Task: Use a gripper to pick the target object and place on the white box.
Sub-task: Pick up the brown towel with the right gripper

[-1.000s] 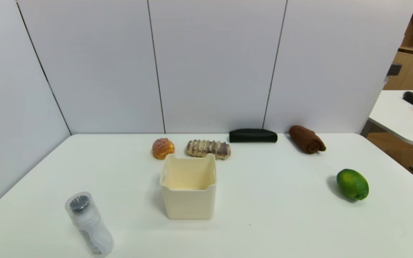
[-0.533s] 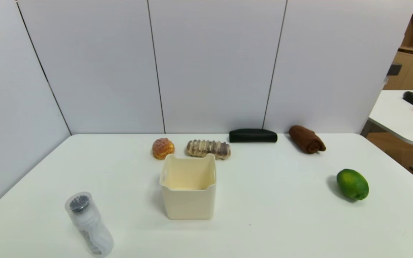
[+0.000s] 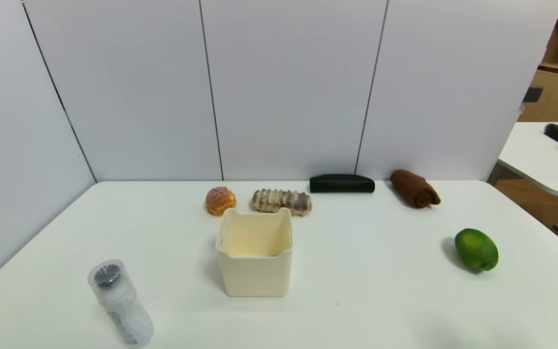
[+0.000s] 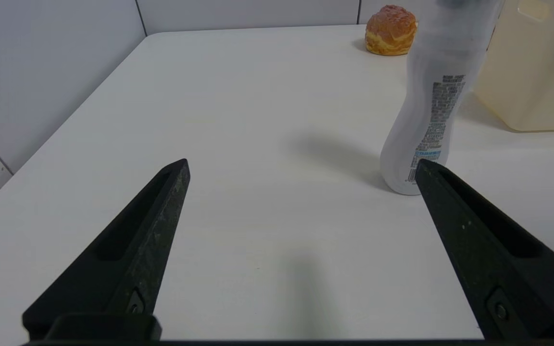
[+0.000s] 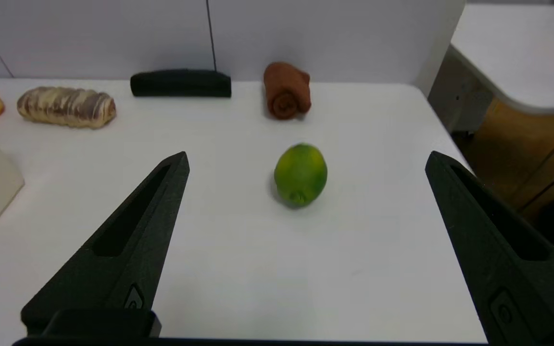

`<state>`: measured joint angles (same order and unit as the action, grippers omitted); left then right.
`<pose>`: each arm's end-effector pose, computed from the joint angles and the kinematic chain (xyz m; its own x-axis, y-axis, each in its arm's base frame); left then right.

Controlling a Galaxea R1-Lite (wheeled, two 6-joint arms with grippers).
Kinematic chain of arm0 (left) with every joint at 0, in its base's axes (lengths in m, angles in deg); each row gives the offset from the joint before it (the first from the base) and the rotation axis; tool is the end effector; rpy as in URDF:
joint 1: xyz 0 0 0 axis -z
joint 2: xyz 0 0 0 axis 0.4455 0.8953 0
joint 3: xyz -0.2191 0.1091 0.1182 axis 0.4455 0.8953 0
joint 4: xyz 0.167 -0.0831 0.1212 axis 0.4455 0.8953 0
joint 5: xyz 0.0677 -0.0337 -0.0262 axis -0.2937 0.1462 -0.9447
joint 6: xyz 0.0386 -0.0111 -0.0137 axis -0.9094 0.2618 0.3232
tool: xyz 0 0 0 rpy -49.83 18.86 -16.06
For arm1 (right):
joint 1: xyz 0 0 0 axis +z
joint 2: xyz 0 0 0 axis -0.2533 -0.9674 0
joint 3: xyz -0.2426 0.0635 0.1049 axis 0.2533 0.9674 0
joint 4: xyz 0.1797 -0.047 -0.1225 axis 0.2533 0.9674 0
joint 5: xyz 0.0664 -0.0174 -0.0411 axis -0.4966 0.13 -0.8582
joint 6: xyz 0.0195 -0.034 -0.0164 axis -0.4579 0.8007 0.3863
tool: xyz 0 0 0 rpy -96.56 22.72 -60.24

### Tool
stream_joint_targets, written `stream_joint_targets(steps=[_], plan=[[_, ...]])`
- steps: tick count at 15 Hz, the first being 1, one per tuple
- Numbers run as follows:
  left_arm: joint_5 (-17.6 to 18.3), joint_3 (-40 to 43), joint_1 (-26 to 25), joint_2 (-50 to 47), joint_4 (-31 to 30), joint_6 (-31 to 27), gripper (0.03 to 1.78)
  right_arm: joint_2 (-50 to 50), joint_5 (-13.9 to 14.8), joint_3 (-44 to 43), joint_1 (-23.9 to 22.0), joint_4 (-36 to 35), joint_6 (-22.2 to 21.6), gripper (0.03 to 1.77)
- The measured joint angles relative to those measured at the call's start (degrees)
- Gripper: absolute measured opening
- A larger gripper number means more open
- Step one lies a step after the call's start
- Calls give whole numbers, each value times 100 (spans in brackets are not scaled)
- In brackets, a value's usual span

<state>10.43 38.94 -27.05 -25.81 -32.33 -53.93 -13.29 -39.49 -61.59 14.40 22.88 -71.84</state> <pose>0.0599 0.0002 0.0757 1.0000 0.0000 0.0009 0.0000 0.9999 0.0123 0.1170 -0.0018 0.2053 0.9948 -0.0345 -0.0953 0.0290 0.9979 -0.0587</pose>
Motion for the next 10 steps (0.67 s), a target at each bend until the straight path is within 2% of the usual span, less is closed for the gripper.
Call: stream_joint_targets(steps=[5, 10], plan=[[0, 0, 0, 0, 0, 0, 169, -2216, 267, -2726, 57, 29, 645, 170], [2, 0, 0, 0, 0, 5, 169, -4244, 686, -4658, 93, 24, 1304, 170]])
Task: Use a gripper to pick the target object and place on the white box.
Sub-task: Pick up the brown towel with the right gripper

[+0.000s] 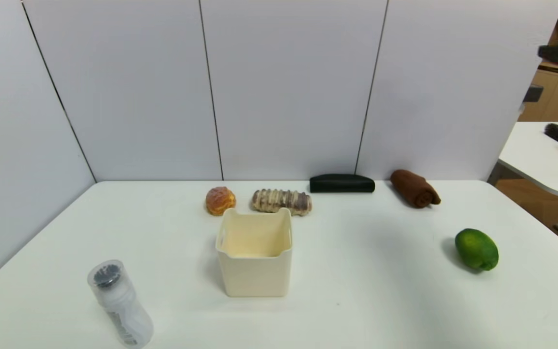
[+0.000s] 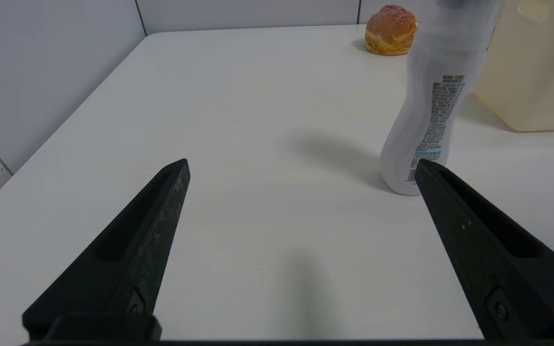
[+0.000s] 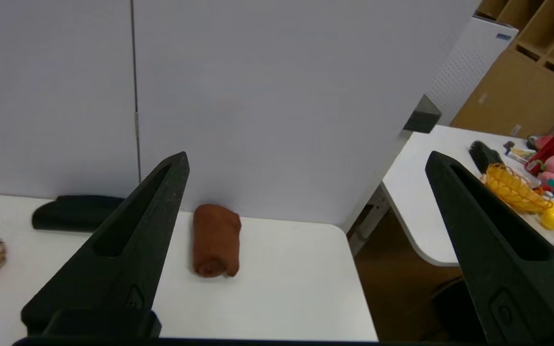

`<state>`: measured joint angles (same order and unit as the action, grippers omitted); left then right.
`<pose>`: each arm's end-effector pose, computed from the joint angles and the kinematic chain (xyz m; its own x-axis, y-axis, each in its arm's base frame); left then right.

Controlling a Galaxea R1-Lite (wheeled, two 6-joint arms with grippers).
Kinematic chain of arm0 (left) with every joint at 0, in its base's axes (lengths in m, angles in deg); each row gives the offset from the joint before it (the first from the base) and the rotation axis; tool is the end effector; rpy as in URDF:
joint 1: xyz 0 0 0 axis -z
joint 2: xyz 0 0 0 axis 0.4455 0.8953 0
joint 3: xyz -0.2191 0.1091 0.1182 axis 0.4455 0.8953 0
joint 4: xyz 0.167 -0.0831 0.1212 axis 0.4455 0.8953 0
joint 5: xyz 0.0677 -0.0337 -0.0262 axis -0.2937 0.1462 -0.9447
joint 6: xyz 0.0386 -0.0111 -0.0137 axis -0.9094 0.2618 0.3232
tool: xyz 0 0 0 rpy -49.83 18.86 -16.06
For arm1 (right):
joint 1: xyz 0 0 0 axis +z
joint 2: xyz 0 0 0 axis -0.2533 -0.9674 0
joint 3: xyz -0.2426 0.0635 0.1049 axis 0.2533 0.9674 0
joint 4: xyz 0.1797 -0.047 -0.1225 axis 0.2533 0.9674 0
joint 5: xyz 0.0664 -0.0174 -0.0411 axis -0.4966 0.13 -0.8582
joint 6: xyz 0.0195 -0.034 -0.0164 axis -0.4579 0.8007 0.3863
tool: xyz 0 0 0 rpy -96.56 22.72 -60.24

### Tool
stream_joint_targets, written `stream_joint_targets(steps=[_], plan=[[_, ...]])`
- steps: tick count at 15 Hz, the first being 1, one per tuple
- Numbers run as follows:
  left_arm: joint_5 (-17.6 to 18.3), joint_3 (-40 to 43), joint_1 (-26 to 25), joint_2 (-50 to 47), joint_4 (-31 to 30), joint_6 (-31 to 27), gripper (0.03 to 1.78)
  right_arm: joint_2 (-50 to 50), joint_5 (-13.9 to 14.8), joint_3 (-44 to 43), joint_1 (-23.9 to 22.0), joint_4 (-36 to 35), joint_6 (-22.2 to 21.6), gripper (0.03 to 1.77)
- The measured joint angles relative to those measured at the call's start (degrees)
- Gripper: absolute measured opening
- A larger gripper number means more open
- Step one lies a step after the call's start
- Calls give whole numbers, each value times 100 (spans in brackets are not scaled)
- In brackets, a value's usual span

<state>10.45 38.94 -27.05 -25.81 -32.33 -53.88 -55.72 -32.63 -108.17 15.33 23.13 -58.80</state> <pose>0.0599 0.0002 0.0757 1.0000 -0.0004 0.0009 0.0004 0.9999 0.0115 0.2778 -0.0031 0.3356 0.9901 -0.1376 -0.0271 0.1244 0.9508 -0.2838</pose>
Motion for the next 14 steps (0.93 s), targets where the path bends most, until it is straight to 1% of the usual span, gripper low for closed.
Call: stream_joint_targets(steps=[2, 5, 6, 8, 11, 14], plan=[[-2, 0, 0, 0, 0, -5, 169, -809, 90, -538, 0, 2, 243, 170], [0, 0, 0, 0, 0, -2, 169, -1959, 101, -1062, -63, 11, 289, 170], [-2, 0, 0, 0, 0, -2, 169, -2302, 93, -1141, -79, 13, 215, 170], [0, 0, 0, 0, 0, -2, 169, -2945, 41, -1246, -90, 17, -127, 170], [0, 0, 0, 0, 0, -2, 169, -3652, -221, -1390, -99, 110, -566, 170], [0, 0, 0, 0, 0, 0, 169, -4109, -499, -1624, -184, 747, -706, 170]])
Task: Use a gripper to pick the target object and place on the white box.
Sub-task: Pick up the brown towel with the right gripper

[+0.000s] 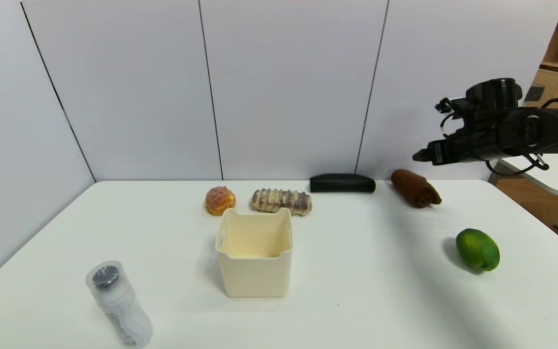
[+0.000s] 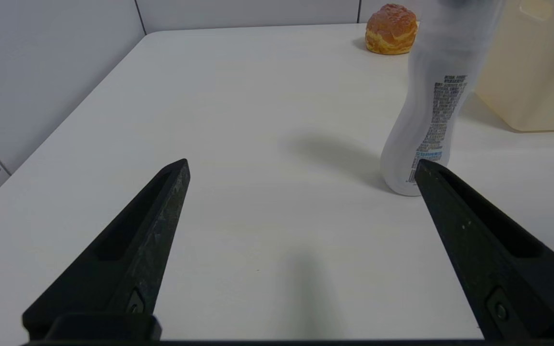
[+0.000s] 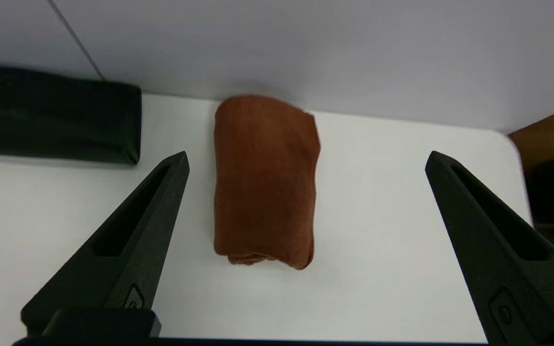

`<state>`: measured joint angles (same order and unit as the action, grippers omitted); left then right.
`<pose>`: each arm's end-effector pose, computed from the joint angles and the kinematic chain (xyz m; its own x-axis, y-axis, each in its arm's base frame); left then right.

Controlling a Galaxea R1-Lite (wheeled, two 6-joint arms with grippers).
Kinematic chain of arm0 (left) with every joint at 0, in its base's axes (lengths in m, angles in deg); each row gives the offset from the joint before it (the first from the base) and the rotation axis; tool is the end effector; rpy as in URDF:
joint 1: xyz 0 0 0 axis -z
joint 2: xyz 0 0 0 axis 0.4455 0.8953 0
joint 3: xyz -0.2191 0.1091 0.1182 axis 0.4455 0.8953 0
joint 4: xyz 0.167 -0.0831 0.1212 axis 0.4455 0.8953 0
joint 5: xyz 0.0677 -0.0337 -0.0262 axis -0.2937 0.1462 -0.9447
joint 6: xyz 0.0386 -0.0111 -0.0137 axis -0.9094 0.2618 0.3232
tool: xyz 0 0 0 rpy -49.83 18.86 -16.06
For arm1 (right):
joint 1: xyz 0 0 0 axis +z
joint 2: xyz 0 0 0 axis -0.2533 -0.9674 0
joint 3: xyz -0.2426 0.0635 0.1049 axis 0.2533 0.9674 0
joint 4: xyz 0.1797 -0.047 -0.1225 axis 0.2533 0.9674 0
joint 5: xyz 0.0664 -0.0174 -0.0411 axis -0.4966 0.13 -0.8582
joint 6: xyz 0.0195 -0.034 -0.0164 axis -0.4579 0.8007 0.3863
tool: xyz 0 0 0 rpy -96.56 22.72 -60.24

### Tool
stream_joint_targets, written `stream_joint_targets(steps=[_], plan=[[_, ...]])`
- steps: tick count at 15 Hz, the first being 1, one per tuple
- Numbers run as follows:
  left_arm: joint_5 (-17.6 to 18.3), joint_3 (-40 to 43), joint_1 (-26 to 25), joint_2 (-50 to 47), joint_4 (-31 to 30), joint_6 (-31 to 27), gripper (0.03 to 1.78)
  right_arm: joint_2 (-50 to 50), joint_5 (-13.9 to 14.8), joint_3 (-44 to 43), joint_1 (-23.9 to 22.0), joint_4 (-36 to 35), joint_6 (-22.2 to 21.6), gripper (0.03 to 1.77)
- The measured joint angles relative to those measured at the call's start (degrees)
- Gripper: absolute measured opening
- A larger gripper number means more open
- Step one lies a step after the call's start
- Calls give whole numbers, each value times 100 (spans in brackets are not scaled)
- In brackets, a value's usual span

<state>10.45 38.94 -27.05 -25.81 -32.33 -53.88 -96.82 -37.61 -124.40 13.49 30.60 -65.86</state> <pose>0.0599 0.0002 0.0757 1.0000 -0.0004 0.0009 0.0004 0.9999 0.0115 0.4567 -0.0120 0.1457 0.8268 -0.0797 -0.5568 -0.0176 0.9858 -0.1671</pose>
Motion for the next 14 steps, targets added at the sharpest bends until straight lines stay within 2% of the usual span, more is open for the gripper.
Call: stream_joint_targets(steps=[3, 5, 10, 12, 14], plan=[[0, 0, 0, 0, 0, -5, 169, -325, -63, -366, -74, 311, -480, 170], [0, 0, 0, 0, 0, -5, 169, -482, -74, -507, -116, 317, -494, 170], [0, 0, 0, 0, 0, -2, 169, -788, -334, -663, -135, 347, -477, 170], [0, 0, 0, 0, 0, -5, 169, -851, -512, -672, -135, 586, -430, 170], [-2, 0, 0, 0, 0, -5, 169, -914, -532, -678, -129, 716, -422, 170]])
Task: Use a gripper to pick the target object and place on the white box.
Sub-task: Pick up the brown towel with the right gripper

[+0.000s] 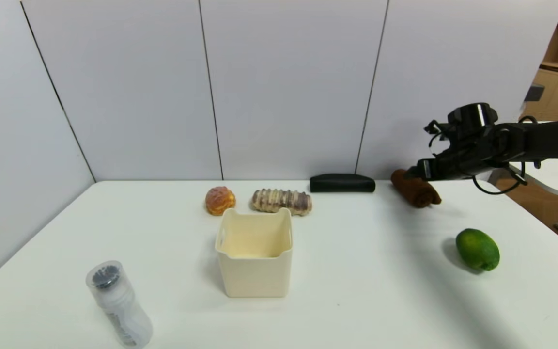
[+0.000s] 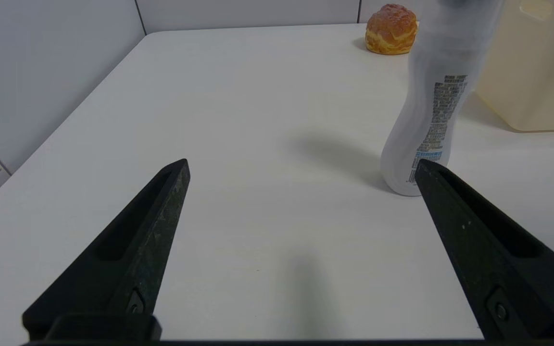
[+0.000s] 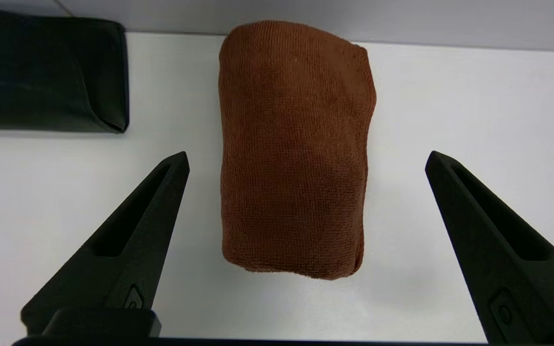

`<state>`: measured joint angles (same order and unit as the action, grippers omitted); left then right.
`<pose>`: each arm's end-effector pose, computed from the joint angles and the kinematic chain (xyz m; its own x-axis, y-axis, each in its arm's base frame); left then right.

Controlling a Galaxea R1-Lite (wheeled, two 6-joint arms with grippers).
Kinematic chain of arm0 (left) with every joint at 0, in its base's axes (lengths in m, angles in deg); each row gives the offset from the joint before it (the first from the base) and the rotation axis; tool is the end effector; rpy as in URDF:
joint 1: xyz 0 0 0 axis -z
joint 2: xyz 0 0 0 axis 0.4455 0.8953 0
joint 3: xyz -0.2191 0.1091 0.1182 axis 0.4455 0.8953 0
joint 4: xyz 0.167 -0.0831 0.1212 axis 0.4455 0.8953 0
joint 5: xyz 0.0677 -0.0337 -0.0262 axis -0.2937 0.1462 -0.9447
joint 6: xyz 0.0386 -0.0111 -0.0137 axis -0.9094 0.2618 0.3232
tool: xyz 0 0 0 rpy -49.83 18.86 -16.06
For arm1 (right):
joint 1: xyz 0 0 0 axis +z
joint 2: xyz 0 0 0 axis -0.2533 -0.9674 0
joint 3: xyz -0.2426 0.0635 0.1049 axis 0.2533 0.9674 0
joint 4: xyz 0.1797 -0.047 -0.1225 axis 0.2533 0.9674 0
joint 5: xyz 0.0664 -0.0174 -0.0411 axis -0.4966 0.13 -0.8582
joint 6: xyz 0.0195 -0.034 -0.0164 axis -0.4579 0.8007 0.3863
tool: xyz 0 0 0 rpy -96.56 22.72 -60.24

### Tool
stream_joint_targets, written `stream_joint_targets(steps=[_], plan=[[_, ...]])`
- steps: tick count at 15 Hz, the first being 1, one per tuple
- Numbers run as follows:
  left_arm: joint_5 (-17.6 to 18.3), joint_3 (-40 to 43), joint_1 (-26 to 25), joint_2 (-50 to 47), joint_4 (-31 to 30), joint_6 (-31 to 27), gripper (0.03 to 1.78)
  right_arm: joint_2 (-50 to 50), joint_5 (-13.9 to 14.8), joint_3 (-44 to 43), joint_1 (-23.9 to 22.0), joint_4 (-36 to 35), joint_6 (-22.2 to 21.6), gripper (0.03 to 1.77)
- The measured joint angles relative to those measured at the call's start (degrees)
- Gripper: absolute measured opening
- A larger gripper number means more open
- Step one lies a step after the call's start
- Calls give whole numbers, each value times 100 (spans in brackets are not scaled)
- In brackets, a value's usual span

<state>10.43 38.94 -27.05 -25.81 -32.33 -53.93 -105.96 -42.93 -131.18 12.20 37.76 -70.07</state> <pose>0.0599 0.0002 0.0757 1.0000 0.0000 0.0009 0.0000 0.9999 0.0123 0.4786 -0.0193 0.0964 0.7265 -0.0011 -0.6872 -0.0386 0.9984 -0.0424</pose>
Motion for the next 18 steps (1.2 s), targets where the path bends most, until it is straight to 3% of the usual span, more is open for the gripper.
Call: stream_joint_targets(steps=[18], plan=[[2, 0, 0, 0, 0, 2, 169, -792, 89, -345, 79, -267, 240, 170]])
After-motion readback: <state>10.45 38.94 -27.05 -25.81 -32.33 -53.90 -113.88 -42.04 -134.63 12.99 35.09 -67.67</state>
